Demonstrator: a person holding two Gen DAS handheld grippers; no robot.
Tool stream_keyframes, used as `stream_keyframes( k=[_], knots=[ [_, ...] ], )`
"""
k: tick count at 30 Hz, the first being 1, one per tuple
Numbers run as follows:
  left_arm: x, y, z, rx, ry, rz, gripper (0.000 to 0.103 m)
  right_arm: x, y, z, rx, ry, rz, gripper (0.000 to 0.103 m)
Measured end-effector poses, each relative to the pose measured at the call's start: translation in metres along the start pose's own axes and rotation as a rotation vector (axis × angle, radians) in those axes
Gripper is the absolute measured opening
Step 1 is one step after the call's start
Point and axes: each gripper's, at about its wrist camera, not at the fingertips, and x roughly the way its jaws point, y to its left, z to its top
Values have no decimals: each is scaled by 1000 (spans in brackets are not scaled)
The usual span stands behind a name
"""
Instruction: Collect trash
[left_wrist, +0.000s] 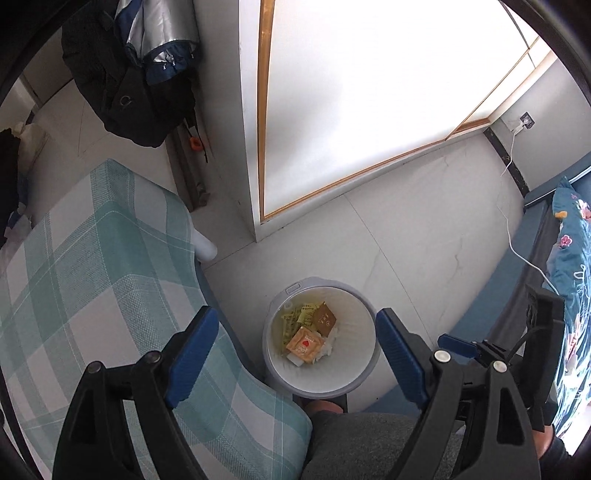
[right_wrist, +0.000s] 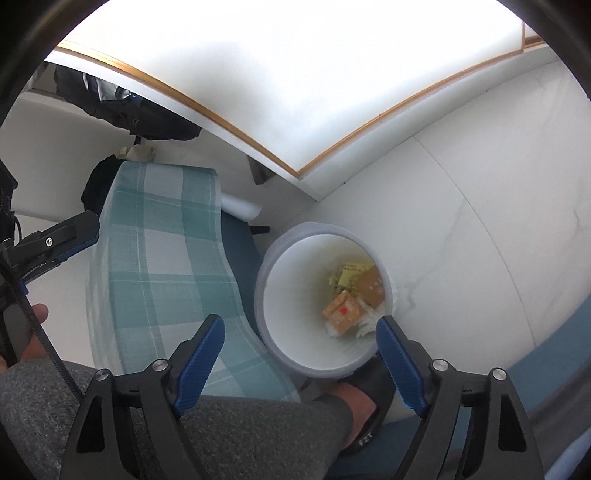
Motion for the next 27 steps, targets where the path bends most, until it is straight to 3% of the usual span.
stream_keyframes(
  k=[8, 17, 27],
  knots=[
    [-3, -1, -6, 4, -15, 40, 84, -8, 7, 0, -15, -9, -30, 87],
    [-3, 3, -8, -25, -15, 8, 84, -10, 9, 1, -17, -15, -51, 89],
    [-12, -2, -9, -10, -40, 28, 84, -9, 11, 2, -19, -3, -47, 89]
  ],
)
